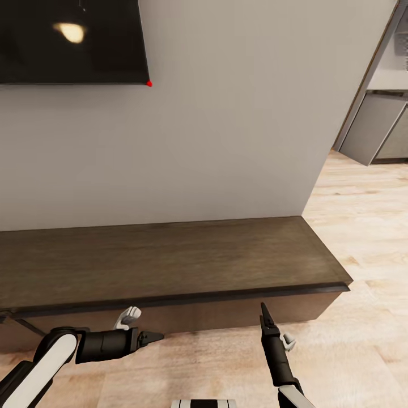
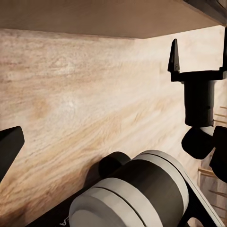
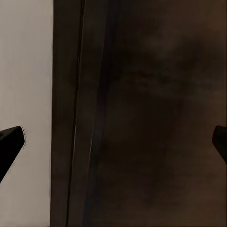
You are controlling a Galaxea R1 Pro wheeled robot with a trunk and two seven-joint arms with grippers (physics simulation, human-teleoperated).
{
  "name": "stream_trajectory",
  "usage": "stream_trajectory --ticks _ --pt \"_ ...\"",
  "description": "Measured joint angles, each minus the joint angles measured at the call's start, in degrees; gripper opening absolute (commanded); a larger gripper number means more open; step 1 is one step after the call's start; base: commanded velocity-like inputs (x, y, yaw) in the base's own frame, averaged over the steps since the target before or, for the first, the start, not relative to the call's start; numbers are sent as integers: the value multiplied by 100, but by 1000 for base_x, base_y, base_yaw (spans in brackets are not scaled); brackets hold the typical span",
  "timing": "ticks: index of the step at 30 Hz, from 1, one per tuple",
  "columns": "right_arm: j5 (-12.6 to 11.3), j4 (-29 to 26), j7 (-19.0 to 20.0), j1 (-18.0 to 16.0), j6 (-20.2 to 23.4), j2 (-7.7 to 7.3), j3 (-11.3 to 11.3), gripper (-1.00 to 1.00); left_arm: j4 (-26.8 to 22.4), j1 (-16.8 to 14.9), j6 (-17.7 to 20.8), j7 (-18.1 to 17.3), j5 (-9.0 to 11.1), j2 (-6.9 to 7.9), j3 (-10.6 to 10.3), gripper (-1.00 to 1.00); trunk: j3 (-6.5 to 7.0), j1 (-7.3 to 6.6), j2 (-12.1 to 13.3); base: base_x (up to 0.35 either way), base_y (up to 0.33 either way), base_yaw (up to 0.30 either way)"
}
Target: Place each of the two pumpkins and all three candles from the living room inside a cabinet in the living room (use any cabinet), then make sure every cabinet is closed, and position the cauldron so it is next to a table in the living room.
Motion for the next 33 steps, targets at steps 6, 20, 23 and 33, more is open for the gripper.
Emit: stream_trajectory --ticks 6,20,23,33 --pt "0 -1 2 0 0 0 4 100 0 0 0 1 -4 0 1 100 1 0 0 0 0 0" --pt "207 -2 12 0 0 0 9 100 10 7 -1 2 3 0 -42 100 67 -7 4 0 0 0" --pt "235 -2 16 0 1 0 9 100 9 9 0 2 4 0 -45 100 67 -7 4 0 0 0" --pt "246 -2 11 0 0 0 9 100 0 9 0 1 4 -6 -78 100 67 -8 4 44 13 0"
